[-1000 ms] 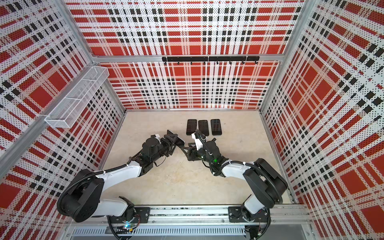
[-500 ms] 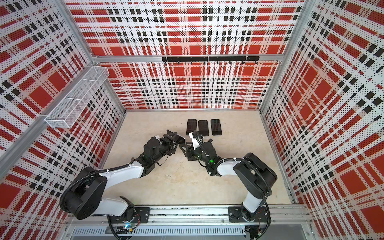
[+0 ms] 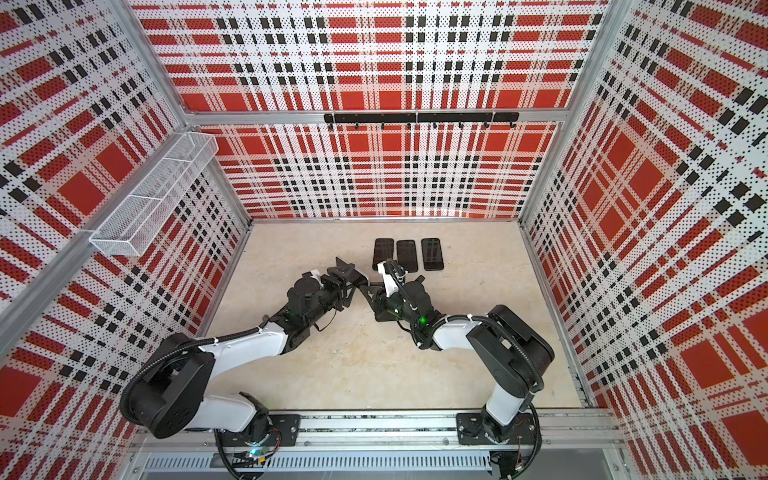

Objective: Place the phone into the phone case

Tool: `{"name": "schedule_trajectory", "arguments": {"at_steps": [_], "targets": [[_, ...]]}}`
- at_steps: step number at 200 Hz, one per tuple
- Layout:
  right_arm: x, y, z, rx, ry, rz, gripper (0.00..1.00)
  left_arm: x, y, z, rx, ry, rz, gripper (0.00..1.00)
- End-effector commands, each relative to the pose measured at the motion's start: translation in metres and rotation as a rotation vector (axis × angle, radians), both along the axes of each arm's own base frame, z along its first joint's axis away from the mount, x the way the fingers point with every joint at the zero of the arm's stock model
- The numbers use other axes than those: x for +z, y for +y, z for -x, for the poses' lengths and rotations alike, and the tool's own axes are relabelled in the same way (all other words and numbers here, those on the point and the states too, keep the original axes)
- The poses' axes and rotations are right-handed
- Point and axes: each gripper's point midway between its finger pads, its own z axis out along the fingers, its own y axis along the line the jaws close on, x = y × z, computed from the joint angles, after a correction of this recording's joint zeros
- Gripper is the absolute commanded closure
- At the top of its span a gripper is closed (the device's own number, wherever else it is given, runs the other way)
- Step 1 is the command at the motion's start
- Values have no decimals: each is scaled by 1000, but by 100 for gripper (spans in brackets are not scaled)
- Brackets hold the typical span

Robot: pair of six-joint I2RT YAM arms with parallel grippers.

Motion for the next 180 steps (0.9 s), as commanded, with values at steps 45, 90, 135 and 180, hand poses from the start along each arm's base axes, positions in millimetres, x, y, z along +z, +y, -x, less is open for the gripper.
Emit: {"name": "schedule_trajectory", "arguments": {"at_steps": [45, 90, 135, 180], "targets": [[18, 10, -2, 24, -45, -45, 88, 16, -6, 3, -16, -76, 5, 71], [25, 10, -1, 27, -61, -41, 93, 28, -5, 3, -21, -138, -45, 2], [31, 5, -7, -1, -63, -19, 98, 31, 0, 7, -30, -188, -112, 2], [36, -8, -16, -45, -25, 25, 100, 28, 9, 11, -66, -237, -217, 2]]}}
